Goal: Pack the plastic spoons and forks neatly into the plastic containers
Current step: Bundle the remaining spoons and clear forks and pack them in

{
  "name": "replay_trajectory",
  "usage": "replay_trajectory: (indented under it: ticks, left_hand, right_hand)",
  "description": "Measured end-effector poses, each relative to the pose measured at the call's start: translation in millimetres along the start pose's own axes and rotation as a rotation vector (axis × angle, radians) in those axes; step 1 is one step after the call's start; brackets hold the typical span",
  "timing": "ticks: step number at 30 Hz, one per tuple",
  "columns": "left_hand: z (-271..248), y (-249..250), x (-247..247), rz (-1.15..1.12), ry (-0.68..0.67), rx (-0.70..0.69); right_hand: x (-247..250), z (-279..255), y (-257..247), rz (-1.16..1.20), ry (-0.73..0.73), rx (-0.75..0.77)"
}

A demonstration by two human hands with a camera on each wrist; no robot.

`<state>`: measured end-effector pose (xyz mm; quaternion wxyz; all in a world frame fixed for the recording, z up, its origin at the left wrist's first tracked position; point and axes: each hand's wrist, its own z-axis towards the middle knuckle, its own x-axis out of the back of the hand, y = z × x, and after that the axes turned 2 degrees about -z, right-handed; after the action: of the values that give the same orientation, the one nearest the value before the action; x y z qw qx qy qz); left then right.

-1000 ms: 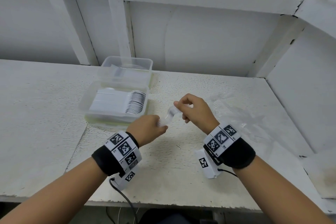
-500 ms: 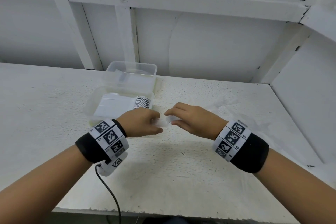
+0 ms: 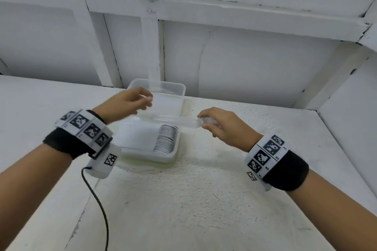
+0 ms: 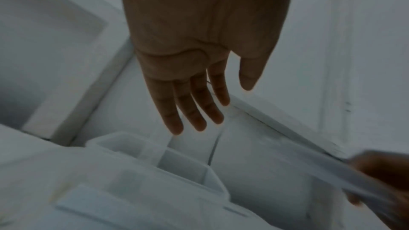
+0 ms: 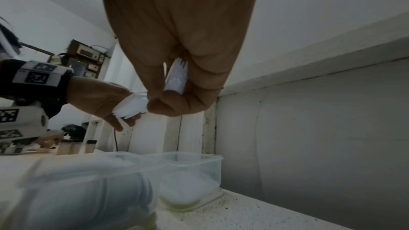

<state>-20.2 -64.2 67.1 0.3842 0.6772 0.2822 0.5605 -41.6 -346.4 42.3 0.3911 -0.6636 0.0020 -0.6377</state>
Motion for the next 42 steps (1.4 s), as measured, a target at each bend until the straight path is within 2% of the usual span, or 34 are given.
replay_trajectory:
  ticks: [2, 4, 7, 11, 15, 20, 28, 35, 42]
  left_hand:
    - [15.7, -7.9, 20.5, -0.2, 0.096, 0.087]
    - [33.2, -16.5, 39.9, -0.306, 0.197, 0.153]
    - [61.7, -33.6, 61.2, -0.238, 0.268, 0.268]
    - [95.3, -54.2, 68.3, 0.001, 0.181, 0.475]
    - [113.7, -61.0, 62.7, 0.081, 0.08, 0.586]
    - [126.9, -63.6, 58.6, 0.117, 0.058, 0.641]
    - [131.8, -71.3, 55.6, 0.148, 0.052, 0.644]
    - [132.8, -75.7, 55.1, 0.168, 0.016, 0.625]
    - [135.6, -82.8, 56.2, 0.146, 0.021, 0.61]
  right_hand:
    - [2.8, 16.3, 4.8, 0.022, -0.001, -0.039]
    - [3.2, 36.5, 10.1, 0.066, -0.006, -0.068]
    - [0.3, 70.0, 14.9, 0.095, -0.008, -0.096]
    - [-9.7, 119.3, 15.3, 0.026, -0.052, -0.094]
    - [-30.6, 162.2, 15.9, -0.045, -0.119, -0.088]
    - [-54.7, 190.5, 16.9, -0.086, -0.238, -0.075]
    - [-68.9, 208.4, 22.0, -0.248, -0.443, -0.095]
    - [-70.1, 217.0, 15.9, -0.314, -0.537, -0.104]
    - [-65.5, 224.0, 16.4, -0.251, -0.577, -0.126]
